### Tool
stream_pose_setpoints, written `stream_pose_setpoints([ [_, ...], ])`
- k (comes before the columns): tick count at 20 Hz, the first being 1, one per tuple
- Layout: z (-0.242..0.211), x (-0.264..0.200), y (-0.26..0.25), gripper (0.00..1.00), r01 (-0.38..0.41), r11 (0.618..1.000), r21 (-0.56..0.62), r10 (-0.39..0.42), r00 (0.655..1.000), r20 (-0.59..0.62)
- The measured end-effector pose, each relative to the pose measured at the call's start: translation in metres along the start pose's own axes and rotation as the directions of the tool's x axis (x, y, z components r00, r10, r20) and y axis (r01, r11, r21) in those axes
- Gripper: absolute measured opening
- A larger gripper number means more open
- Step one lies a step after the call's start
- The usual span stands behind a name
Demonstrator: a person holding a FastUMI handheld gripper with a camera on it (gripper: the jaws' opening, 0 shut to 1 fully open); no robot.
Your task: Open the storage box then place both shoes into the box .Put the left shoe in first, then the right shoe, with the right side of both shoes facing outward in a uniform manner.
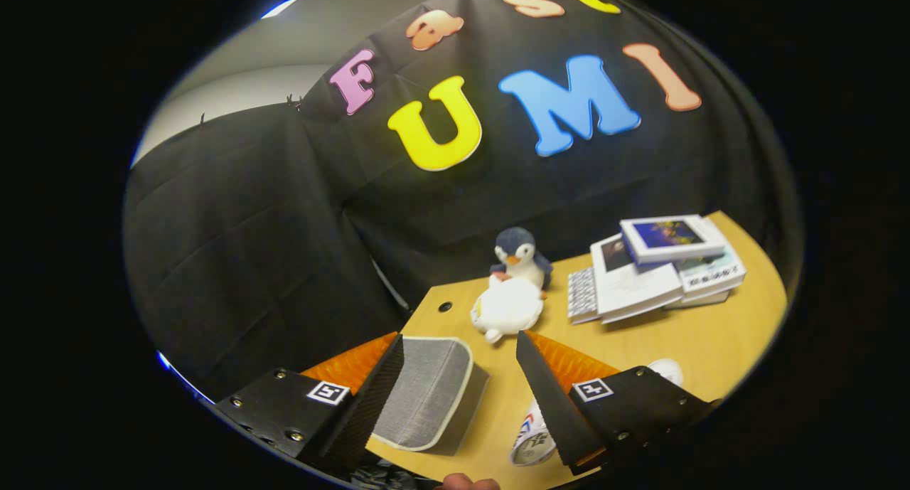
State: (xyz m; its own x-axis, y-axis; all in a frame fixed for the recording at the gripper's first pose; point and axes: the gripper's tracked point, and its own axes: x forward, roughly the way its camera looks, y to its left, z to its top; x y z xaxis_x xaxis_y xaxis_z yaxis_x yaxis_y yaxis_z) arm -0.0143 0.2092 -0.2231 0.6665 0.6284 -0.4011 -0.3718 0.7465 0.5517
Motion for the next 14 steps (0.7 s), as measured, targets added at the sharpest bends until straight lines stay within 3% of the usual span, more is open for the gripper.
stream_pose_setpoints([
  [3,-0.044,0.025,0.003,0.97,-0.122,0.978,0.169,0.146,0.98,-0.138],
  [7,-0.094,0.067,-0.004,0.96,-0.188,0.91,0.369,0.293,0.922,-0.253],
  [12,-0.134,0.096,0.005,0.97,-0.252,0.84,0.48,0.437,0.838,-0.326],
  [14,-0.141,0.099,0.015,0.97,-0.284,0.789,0.544,0.505,0.804,-0.313],
])
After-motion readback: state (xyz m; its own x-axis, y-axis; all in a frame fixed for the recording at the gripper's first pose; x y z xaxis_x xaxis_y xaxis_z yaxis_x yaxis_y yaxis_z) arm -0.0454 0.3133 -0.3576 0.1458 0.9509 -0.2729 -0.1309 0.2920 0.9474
